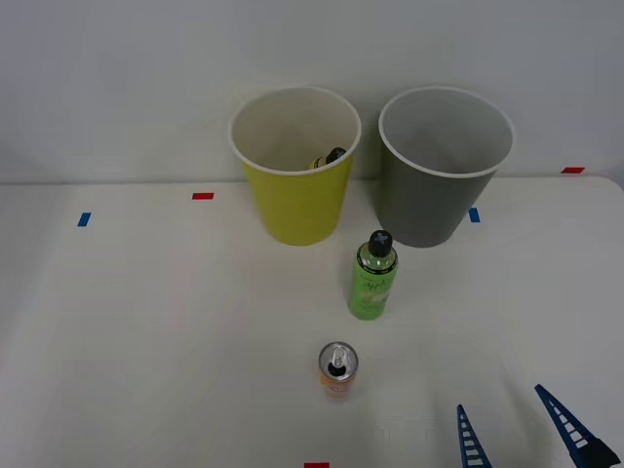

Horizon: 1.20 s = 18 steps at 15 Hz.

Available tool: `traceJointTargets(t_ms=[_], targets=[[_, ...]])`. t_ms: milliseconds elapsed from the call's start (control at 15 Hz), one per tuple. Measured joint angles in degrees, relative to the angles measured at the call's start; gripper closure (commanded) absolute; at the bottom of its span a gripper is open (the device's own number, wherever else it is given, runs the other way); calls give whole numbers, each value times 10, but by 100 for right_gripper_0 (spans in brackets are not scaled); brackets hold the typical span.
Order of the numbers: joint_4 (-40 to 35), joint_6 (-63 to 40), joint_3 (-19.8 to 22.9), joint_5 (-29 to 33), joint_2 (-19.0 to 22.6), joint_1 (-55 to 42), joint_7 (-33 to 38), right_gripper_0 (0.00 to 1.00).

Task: Put cans in the gray bin, plastic bottles in the light green bin

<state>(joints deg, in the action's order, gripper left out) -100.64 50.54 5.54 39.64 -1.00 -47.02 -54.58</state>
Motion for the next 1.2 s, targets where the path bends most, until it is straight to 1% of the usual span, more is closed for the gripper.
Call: traceJointTargets(t_ms=[1200], targets=[[0,0,0,0,0,0,0,0]])
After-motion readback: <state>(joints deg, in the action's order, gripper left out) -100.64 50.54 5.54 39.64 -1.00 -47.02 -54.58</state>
